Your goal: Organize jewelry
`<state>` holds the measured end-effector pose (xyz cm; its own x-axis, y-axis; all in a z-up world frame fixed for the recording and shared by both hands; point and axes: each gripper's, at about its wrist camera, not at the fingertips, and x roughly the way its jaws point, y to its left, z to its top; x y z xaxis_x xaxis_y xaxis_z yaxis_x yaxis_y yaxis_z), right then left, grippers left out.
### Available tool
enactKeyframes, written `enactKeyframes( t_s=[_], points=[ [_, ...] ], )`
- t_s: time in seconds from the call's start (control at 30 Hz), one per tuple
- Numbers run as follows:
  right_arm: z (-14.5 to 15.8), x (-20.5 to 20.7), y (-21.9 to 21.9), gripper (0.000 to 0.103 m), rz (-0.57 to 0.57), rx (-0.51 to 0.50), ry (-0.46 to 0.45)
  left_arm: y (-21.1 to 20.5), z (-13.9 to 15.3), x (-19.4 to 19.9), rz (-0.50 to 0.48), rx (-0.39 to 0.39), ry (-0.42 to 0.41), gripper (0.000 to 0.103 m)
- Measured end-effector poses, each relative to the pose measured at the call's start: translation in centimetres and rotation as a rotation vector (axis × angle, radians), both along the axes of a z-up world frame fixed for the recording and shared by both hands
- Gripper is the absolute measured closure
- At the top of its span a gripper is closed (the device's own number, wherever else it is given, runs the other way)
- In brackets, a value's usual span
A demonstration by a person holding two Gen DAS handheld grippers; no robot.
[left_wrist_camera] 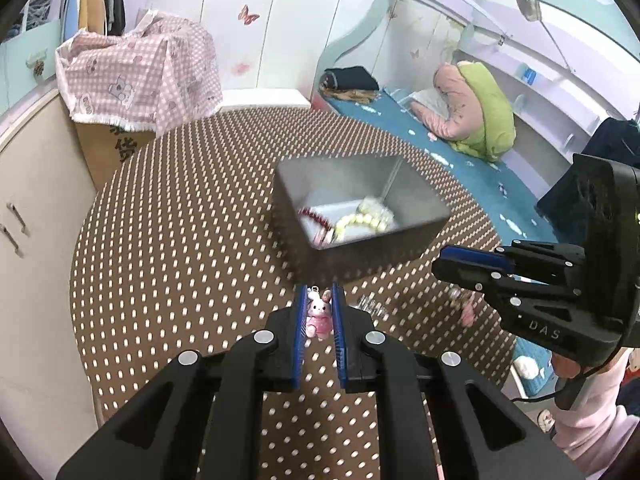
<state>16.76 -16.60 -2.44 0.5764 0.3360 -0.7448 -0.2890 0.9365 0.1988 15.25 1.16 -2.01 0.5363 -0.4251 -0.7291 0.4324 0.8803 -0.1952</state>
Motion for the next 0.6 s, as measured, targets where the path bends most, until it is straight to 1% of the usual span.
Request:
enactKeyframes(
  t_s=[0.1, 0.2, 0.33, 0.47, 0.6],
  points=[
    [1.6, 0.9, -0.8, 0.088, -0.024, 0.008, -0.023, -0.9, 1.5, 0.8, -0.005, -0.021, -0.016, 0.092],
    [2.8, 1.8, -1.4, 0.088, -0.053, 0.014, -0.039, -1.7, 2.4, 1.6, -0.007, -0.038, -0.021, 0.092],
    [4.3, 3.3, -2.0, 0.088, -0.071, 0.036, -0.05, -2.7, 2.7, 2.7, -0.005, -0.053, -0.013, 0.092],
    [5.0, 4.6, -2.2, 0.088, -0.071, 0.042, -0.057, -3.6, 3.0, 3.6, -0.005, -0.056, -0.016, 0.092],
    [4.9, 5.8, -2.2, 0.088, -0.068, 0.053, -0.05, -4.0, 3.3, 4.5, 0.034, -0.048, -0.034, 0.092]
  ],
)
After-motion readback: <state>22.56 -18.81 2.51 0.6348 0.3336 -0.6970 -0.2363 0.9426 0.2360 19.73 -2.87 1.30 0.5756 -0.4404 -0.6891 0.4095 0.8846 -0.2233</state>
